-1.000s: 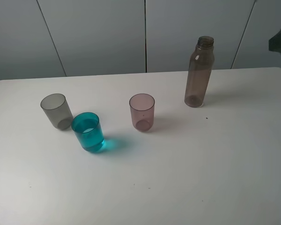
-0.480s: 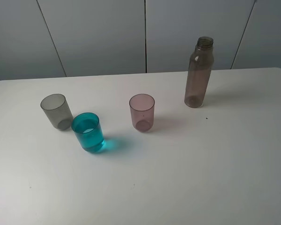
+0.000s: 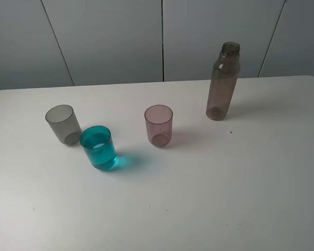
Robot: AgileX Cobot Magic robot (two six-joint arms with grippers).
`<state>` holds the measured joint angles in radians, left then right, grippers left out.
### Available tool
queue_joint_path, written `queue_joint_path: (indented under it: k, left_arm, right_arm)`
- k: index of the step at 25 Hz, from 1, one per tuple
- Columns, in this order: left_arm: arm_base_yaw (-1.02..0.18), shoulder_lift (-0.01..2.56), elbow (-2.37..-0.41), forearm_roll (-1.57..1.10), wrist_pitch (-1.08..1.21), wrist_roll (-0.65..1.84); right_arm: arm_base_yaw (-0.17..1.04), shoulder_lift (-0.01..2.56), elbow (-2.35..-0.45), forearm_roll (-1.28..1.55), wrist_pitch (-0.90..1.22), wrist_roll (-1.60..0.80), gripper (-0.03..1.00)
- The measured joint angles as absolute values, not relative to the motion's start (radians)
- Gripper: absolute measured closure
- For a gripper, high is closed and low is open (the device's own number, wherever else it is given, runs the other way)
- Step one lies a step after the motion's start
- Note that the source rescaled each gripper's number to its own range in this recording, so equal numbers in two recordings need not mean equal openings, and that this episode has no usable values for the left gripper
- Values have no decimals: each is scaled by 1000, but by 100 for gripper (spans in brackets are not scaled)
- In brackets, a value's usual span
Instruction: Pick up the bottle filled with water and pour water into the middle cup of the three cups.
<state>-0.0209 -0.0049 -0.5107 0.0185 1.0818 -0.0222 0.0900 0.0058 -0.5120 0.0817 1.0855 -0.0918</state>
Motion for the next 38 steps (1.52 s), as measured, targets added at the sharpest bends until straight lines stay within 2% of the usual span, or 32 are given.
queue_joint_path:
  k: [12,21,29,38]
  left_arm:
    - [-21,-5,-511,18,1082,-22]
    - [-21,-5,-511,18,1082,-22]
    - [-21,-5,-511,18,1082,-22]
    - [-21,-5,-511,18,1082,-22]
  right_arm:
    - [88,0,-512,19,1088,-21,-3]
    - [-129,0,-512,10,1088,0,-3]
    - [-49,0,-512,10,1088,0,-3]
    - [-41,0,-512,-6,1088,0,-3]
